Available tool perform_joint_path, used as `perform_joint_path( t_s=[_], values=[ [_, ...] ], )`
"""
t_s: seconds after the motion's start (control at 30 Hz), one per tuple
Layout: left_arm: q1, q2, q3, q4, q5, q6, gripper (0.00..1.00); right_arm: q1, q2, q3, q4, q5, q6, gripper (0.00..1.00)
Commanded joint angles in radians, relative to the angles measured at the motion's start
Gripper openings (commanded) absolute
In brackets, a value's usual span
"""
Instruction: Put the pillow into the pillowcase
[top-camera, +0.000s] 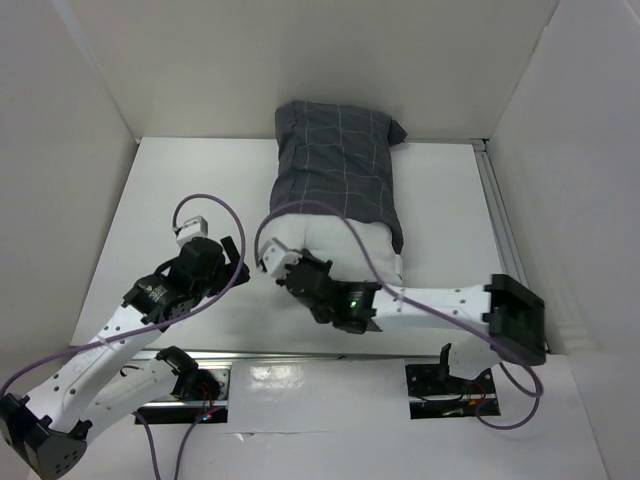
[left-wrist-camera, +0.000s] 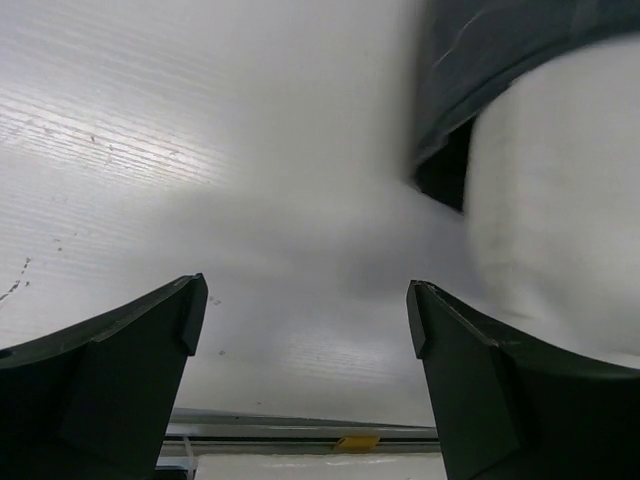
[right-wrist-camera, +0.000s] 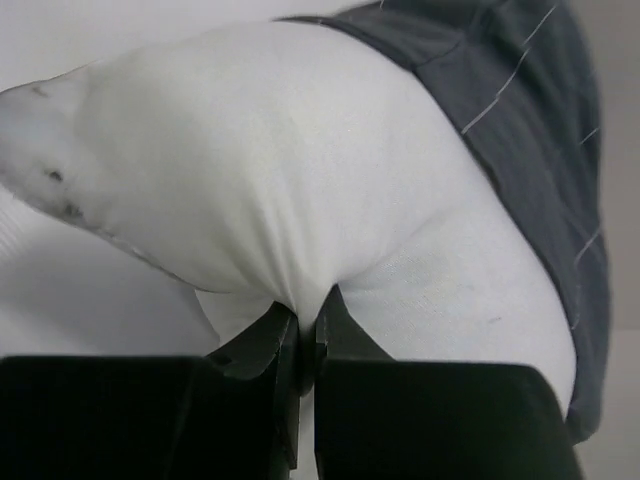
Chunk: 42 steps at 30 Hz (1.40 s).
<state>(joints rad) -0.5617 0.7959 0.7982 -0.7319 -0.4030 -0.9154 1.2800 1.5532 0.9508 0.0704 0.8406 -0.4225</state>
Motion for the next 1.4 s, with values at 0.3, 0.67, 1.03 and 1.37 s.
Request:
perform_joint_path(
  t_s=[0.3,0.67,1.03,1.37],
  values=[
    [0.000,-0.040,-0.160,0.535,0.213,0.115,1.00,-0.186,-0.168,0.376,0.134,-0.210,0.008,0.00],
    [-0.036,0.058,-0.307,1.034,0.300,0.046,1.00,-0.242,-0.073,0.503,0.052,-0.264,0.037,0.00],
    [-0.079,0.370,-0.177,1.081,0.023,-0.030,1.00,-0.251,-0.073,0.572,-0.024,-0.336,0.090,0.00],
    [-0.076,0.534,-0.071,1.100,0.039,-0.004,0.01,-0.251,-0.094,0.527,-0.087,-0.317,0.152,0.00]
  ],
)
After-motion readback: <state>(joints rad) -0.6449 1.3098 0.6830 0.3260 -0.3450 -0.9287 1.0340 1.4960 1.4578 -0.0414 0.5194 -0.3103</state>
